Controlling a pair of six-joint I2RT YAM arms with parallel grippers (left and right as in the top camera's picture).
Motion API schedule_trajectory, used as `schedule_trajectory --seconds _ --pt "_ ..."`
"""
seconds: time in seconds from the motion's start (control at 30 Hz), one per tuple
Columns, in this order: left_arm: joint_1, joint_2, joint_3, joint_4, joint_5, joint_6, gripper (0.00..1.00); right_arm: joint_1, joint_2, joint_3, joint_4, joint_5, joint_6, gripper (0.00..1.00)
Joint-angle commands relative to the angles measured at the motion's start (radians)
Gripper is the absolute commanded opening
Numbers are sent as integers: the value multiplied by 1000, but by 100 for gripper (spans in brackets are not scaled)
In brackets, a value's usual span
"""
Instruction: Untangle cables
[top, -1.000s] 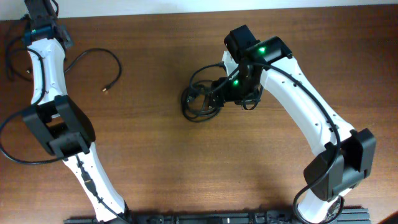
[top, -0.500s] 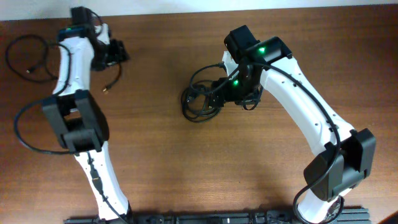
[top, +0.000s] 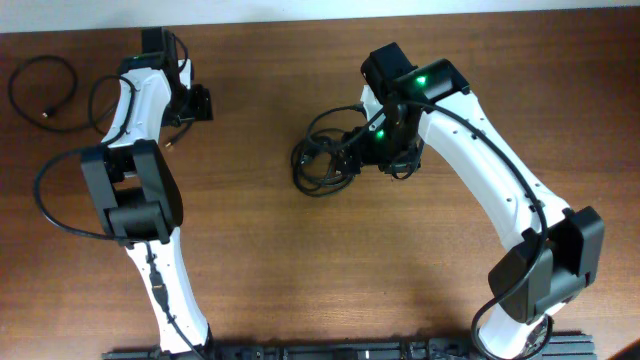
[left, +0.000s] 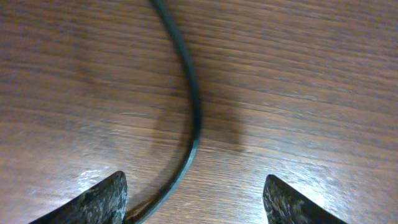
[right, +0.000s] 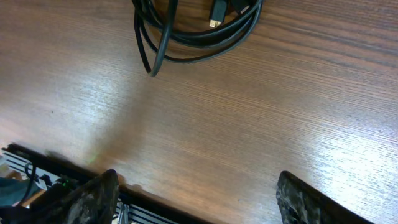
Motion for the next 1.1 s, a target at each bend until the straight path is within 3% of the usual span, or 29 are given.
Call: schedule_trajectory --seconds 0.0,0.07,0.2,0.27,0.47,0.63,0.77,0.8,0.83,0.87,0.9,0.93,1.07 --pt "4 41 -7 3 38 83 67 10 -8 -5 3 2 48 79" --pt "8 69 -7 6 39 82 53 10 -8 -5 3 2 51 79" --pt "23 98 -7 54 39 77 12 10 -8 -5 4 2 51 79" --pt "33 99 -7 117 39 66 0 10 -8 -5 3 2 51 79" --pt "35 99 45 366 34 47 0 16 -8 -5 3 2 51 79" --pt "66 99 321 385 2 -10 0 24 -8 -5 11 2 51 79" --pt "94 107 383 377 -20 -76 0 24 -8 -5 20 2 51 79" --pt "100 123 383 344 -97 -77 4 24 -8 -5 23 2 51 79" --pt "102 142 383 316 -158 -77 34 24 -8 -5 21 2 51 79" --pt "106 167 383 285 -180 -77 53 24 -8 -5 21 3 51 79" --pt "110 183 383 258 -180 -77 80 24 -8 -5 22 2 51 79" --pt "113 195 383 239 -179 -77 95 24 -8 -5 23 2 51 79" --pt "112 189 397 205 -171 -77 98 24 -8 -5 22 10 50 79"
